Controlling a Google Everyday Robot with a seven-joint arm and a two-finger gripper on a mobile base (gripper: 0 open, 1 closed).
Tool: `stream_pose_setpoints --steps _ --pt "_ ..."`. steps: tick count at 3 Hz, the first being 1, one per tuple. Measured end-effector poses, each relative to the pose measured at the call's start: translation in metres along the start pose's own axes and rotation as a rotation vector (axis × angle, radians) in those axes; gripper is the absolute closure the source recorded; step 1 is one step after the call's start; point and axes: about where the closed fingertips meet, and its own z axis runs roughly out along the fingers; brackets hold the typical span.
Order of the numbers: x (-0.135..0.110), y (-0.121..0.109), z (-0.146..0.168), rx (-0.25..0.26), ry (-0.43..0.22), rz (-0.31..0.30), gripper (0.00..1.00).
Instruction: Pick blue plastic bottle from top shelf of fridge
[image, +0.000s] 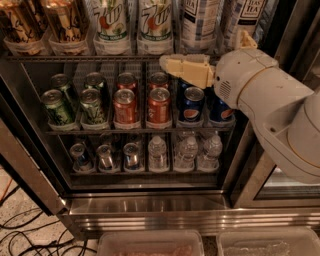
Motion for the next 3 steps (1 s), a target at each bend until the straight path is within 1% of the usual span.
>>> stream_pose_setpoints --steps 1,2,3 --pt "0.0000 0.0000 0.0000 0.000 0.000 0.000 0.07" --pt "0.0000 0.0001 0.0000 0.000 0.000 0.000 0.25" --pt "-0.0001 0.0001 0.0000 0.000 0.000 0.000 0.26"
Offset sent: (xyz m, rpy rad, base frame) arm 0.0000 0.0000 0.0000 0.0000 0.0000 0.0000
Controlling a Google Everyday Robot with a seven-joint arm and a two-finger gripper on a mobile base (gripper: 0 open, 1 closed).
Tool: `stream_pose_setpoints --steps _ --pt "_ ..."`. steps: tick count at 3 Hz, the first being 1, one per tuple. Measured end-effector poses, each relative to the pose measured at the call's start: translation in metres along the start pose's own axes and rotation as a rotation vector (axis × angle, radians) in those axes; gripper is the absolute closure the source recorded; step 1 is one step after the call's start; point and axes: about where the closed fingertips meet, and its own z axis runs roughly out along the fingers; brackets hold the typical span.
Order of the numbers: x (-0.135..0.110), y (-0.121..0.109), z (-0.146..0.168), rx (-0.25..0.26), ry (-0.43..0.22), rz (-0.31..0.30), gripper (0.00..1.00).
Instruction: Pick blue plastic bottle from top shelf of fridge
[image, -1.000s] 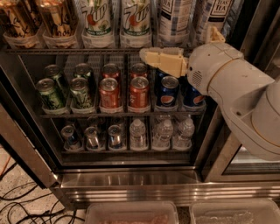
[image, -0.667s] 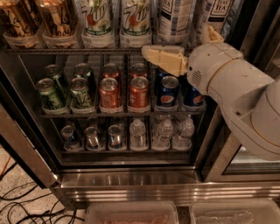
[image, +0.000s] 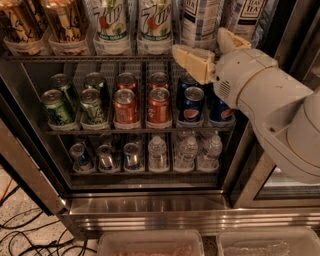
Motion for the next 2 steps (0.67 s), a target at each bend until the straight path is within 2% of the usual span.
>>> stream_pose_setpoints --steps 1,2 --pt "0.0000 0.0000 0.0000 0.000 0.000 0.000 0.21" --pt "-0.0005 -0.0001 0.0009 0.002 0.000 -0.002 0.30"
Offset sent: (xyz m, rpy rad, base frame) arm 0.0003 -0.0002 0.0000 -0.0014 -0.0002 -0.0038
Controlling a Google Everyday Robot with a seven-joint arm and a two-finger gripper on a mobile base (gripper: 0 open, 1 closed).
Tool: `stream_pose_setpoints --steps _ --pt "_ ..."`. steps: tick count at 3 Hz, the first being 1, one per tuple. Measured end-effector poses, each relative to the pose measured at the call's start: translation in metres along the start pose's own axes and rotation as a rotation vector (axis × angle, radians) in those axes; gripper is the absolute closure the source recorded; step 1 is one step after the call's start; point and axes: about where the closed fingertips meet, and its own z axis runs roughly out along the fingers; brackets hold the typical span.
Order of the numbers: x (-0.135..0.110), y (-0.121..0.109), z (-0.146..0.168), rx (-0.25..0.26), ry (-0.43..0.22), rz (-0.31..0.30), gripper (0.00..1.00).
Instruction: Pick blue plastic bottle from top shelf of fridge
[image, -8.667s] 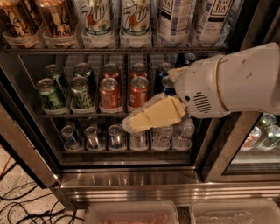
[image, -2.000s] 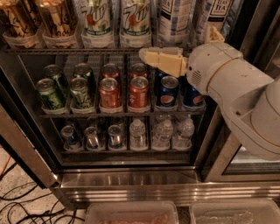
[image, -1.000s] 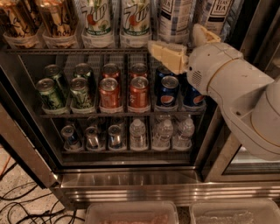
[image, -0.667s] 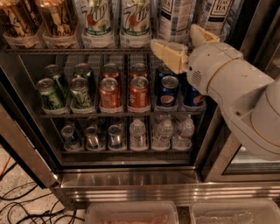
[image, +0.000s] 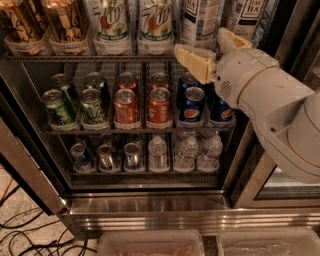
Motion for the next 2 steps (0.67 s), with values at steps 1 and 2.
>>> stream_pose_setpoints --steps 1,2 --pt "-0.0013 -0.0003 0.0027 0.005 -0.001 -0.006 0.30" --pt "-0.0034 -0.0038 0.0102 0.007 -0.010 -0.016 0.27"
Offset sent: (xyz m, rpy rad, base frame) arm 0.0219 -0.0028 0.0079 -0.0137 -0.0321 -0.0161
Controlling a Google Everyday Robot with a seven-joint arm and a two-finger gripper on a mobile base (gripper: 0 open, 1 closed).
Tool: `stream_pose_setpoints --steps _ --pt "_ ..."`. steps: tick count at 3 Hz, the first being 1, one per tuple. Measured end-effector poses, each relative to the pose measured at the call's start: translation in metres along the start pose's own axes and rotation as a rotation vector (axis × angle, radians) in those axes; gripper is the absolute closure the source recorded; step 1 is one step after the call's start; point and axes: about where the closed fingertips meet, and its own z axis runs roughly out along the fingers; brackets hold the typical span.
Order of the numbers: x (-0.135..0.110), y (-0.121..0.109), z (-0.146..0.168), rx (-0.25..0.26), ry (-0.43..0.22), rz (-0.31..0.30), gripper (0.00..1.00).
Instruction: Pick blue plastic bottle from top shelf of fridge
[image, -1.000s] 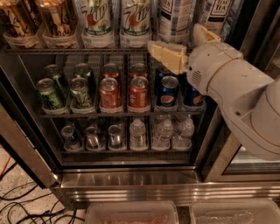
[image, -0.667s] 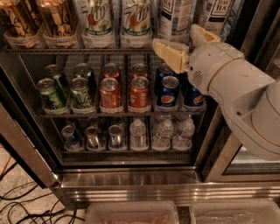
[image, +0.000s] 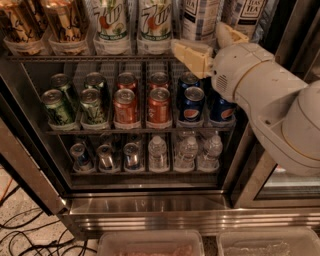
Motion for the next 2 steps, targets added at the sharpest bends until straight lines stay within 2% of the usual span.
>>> stream_pose_setpoints --steps 2 --pt "0.001 -0.020 0.018 0.031 -0.018 0.008 0.26"
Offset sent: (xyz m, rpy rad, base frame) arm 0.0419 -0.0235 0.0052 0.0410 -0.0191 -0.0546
